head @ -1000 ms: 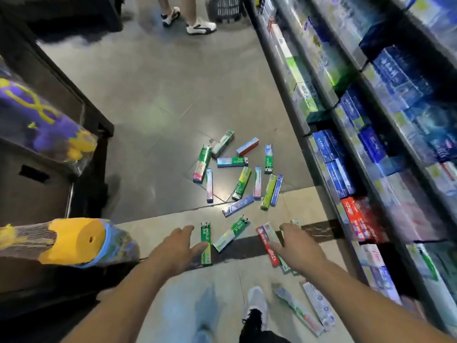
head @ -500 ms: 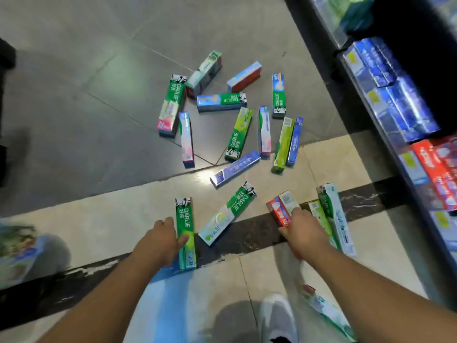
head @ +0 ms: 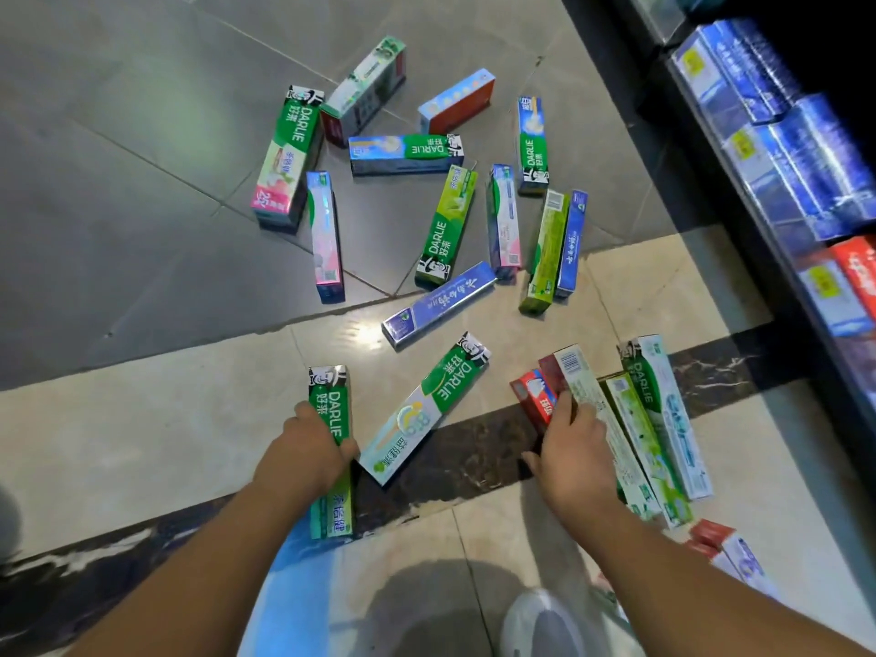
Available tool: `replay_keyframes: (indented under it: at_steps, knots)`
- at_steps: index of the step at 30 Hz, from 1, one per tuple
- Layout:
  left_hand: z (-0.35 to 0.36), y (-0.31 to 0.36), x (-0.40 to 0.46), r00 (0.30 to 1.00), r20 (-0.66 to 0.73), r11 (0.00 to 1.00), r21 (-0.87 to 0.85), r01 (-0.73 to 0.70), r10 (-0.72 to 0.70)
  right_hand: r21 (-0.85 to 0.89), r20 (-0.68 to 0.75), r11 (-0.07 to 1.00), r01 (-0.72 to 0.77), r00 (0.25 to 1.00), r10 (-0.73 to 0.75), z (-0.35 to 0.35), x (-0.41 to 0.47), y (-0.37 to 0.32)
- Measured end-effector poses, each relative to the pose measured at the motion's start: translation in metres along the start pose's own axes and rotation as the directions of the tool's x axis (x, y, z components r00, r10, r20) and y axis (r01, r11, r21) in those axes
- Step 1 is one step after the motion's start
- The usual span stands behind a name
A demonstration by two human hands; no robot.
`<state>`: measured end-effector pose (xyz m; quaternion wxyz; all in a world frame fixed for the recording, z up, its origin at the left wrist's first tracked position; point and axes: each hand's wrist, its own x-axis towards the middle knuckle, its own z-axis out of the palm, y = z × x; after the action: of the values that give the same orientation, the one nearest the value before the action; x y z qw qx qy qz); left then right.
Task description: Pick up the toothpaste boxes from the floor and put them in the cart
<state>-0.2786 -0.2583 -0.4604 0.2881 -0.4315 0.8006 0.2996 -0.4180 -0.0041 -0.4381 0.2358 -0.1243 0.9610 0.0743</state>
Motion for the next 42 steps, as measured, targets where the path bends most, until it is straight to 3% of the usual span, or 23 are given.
replay_keyframes:
  at_steps: [3, 7, 12, 16, 22, 31, 37, 42]
  knots:
    - [0.004, 0.0, 0.005, 1.0, -0.006, 1.0, 0.013, 0.009, -0.009, -0.059, -0.002, 0.998, -0.005, 1.0, 0.005, 0.0, 0.003, 0.005]
    - [0.011, -0.001, 0.012, 0.999, -0.029, 1.0, -0.003, 0.015, -0.015, -0.195, 0.132, 0.978, 0.078, 0.99, -0.053, 0.003, 0.006, 0.007]
    - [0.001, 0.0, 0.014, 0.999, -0.048, 1.0, -0.007, 0.018, -0.018, -0.067, 0.113, 0.995, 0.079, 0.991, -0.071, -0.004, 0.013, -0.003]
    - [-0.043, 0.007, -0.009, 0.988, -0.156, 1.0, 0.024, 0.002, 0.002, 0.038, 0.078, 0.995, 0.088, 0.993, -0.091, -0.049, 0.013, -0.019]
    - [-0.157, 0.047, -0.112, 0.978, -0.207, 1.0, 0.004, -0.02, 0.02, 0.172, 0.063, 0.979, 0.107, 0.991, -0.119, -0.184, -0.049, -0.029]
    - [-0.381, 0.144, -0.36, 0.963, -0.223, 0.988, 0.057, -0.141, 0.151, 0.394, -0.008, 0.901, 0.181, 0.981, -0.194, -0.47, -0.219, 0.0]
    - [-0.491, 0.191, -0.511, 0.909, -0.251, 0.943, 0.112, -0.313, 0.331, 0.474, -0.089, 0.85, 0.231, 0.973, -0.215, -0.619, -0.331, 0.021]
    - [-0.534, 0.221, -0.611, 0.837, -0.232, 0.864, 0.235, -0.446, 0.496, 0.567, -0.151, 0.794, 0.22, 0.975, -0.162, -0.687, -0.416, 0.059]
